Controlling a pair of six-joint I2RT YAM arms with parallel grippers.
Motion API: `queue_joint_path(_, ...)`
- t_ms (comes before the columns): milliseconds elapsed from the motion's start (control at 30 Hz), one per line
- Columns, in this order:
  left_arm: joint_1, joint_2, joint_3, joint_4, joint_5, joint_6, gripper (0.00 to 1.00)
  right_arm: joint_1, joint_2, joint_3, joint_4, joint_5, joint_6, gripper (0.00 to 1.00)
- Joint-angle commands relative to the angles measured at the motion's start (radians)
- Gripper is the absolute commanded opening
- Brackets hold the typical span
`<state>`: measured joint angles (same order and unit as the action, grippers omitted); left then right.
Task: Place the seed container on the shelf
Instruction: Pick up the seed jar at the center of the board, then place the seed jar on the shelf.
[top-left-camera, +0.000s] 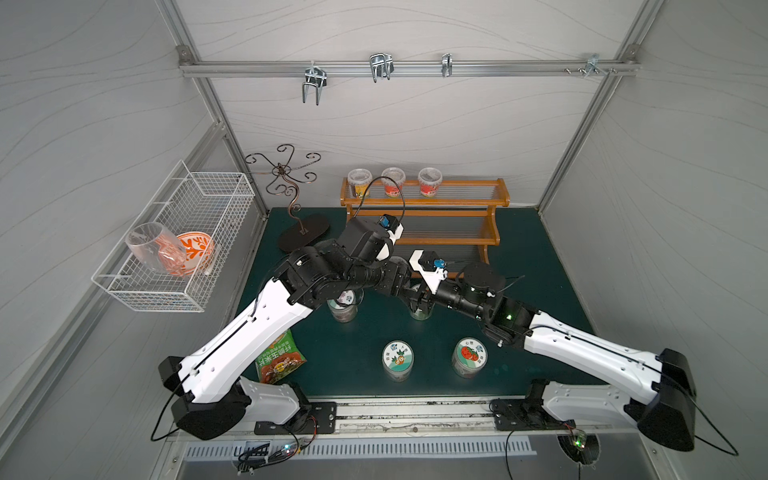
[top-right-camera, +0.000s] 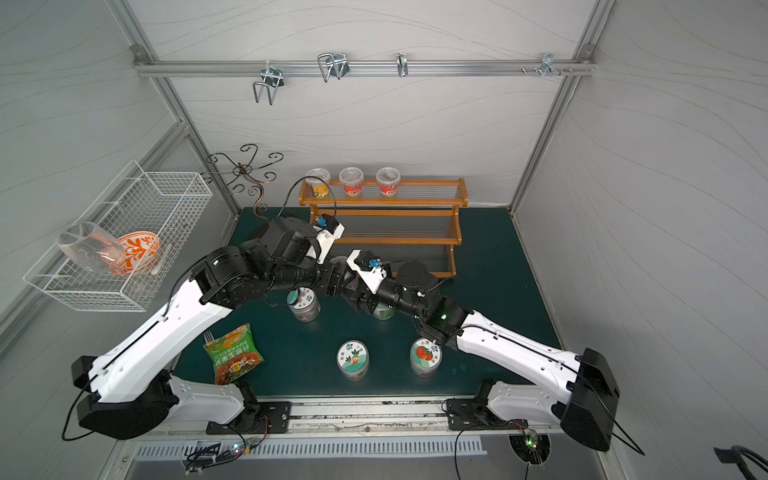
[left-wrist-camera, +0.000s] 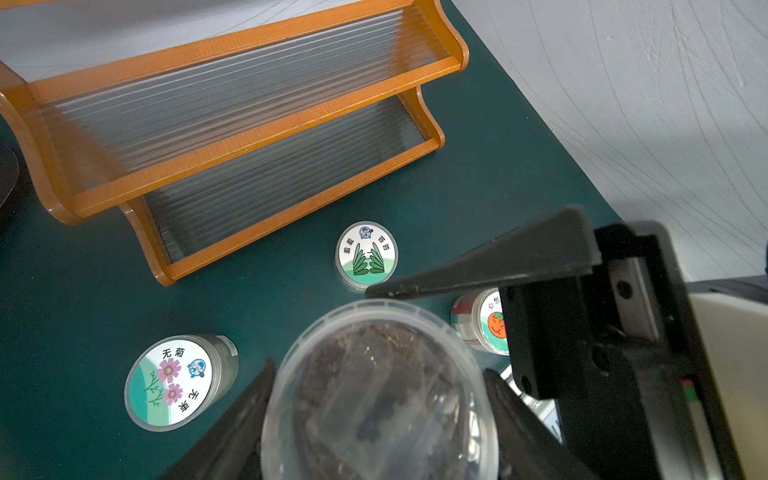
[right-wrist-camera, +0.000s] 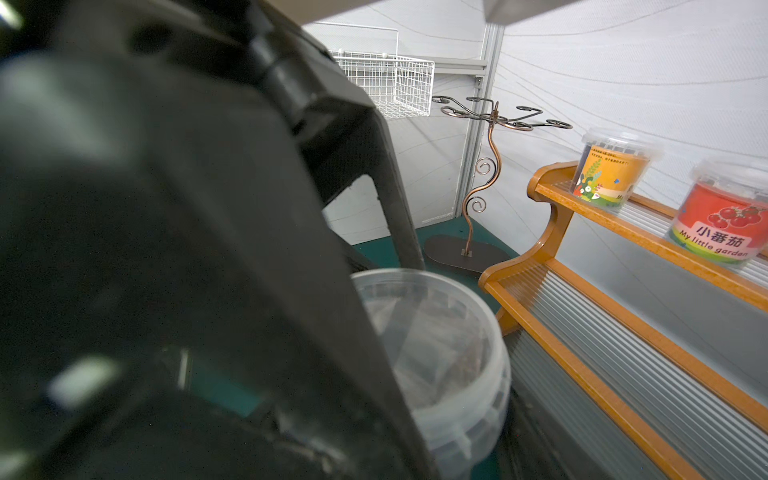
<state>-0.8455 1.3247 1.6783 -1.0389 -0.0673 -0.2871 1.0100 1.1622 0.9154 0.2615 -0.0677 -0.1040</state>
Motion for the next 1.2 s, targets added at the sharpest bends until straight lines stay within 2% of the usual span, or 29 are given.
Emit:
queue_joint_path(0, 0.003, -0.007, 0.011, 0.038, 0.017, 0.021, 0.6, 0.004, -0.004, 0.019, 0.025, 0.008, -0.005, 0.67)
queue_joint_path(133, 0.002, -0.017, 0.008, 0.053, 0.02, 0.043, 0.8, 0.004, -0.012, 0.011, 0.03, 0.01, -0.008, 0.62)
queue_joint_path(300, 0.003, -0.066, -0.022, 0.129, 0.03, 0.079, 0.99, 0.004, -0.027, -0.011, 0.045, 0.022, -0.011, 0.57)
queue_joint_path(433, 0.003, -0.135, -0.054, 0.219, 0.03, 0.104, 1.0, 0.001, -0.043, -0.036, 0.065, 0.04, -0.011, 0.56)
queue_joint_path(567, 0.002, -0.192, -0.081, 0.256, -0.042, 0.115, 1.0, -0.015, -0.068, -0.057, 0.081, 0.053, -0.004, 0.57)
queue_joint_path(700, 0.003, -0.288, -0.179, 0.354, -0.064, 0.12, 1.0, -0.066, -0.105, -0.078, 0.101, 0.051, 0.029, 0.57)
queue_joint_path(900, 0.002, -0.412, -0.335, 0.482, -0.05, 0.103, 1.0, -0.194, -0.153, -0.086, 0.148, 0.055, 0.053, 0.59)
queue_joint_path(1167, 0.003, -0.458, -0.416, 0.501, -0.056, 0.077, 1.0, -0.446, -0.106, -0.027, 0.231, 0.018, 0.109, 0.6)
